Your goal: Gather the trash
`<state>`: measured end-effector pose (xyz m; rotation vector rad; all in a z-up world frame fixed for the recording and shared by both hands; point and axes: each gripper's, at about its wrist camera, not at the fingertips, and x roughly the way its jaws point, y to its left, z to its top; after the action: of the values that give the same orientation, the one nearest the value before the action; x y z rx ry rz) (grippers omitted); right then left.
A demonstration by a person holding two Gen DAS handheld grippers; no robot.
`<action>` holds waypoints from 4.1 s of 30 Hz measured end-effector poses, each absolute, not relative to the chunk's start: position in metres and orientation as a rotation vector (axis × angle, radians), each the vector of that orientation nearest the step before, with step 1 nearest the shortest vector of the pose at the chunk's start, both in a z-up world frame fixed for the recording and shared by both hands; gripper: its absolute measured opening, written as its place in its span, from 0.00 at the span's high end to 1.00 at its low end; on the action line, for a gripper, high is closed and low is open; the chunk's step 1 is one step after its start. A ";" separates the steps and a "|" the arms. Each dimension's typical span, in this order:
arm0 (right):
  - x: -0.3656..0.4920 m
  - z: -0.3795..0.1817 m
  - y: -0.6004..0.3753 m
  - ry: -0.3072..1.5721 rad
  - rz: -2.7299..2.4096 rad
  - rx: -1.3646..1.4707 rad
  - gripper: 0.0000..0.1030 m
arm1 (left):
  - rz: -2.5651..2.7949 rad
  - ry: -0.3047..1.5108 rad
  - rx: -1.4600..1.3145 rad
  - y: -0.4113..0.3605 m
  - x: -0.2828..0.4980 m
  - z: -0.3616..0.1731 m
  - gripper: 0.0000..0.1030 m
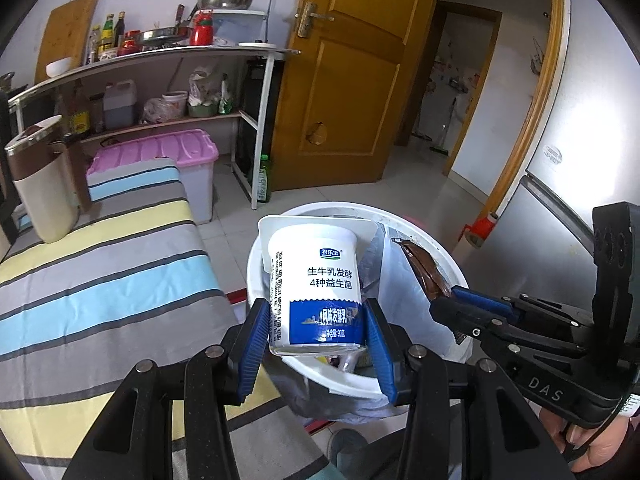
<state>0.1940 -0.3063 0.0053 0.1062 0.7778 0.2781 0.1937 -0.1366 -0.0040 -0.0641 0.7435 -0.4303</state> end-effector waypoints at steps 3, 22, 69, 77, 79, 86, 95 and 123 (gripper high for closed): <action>0.198 -0.001 -0.312 0.794 0.261 0.113 0.79 | -0.443 0.756 -0.061 -0.144 0.200 -0.007 0.54; 0.212 -0.022 -0.330 0.859 0.211 0.137 0.79 | -0.505 0.838 -0.033 -0.172 0.230 -0.032 0.53; 0.109 0.039 -0.267 0.674 0.318 0.050 0.66 | -0.382 0.649 -0.078 -0.089 0.101 0.024 0.53; 0.079 0.048 -0.257 0.649 0.332 0.046 0.66 | -0.339 0.624 -0.080 -0.071 0.070 0.026 0.53; 0.074 0.049 -0.255 0.646 0.333 0.041 0.66 | -0.326 0.617 -0.078 -0.069 0.064 0.027 0.53; 0.062 0.049 -0.252 0.645 0.334 0.037 0.66 | -0.315 0.612 -0.077 -0.064 0.049 0.027 0.53; 0.057 0.050 -0.255 0.637 0.321 0.041 0.66 | -0.304 0.603 -0.065 -0.063 0.044 0.028 0.53; 0.056 0.050 -0.255 0.640 0.321 0.041 0.66 | -0.286 0.604 -0.048 -0.062 0.043 0.030 0.53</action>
<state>0.0562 -0.2548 0.0497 0.0407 0.6396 0.3207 0.0430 -0.0617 0.0300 -0.0482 0.6044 -0.2863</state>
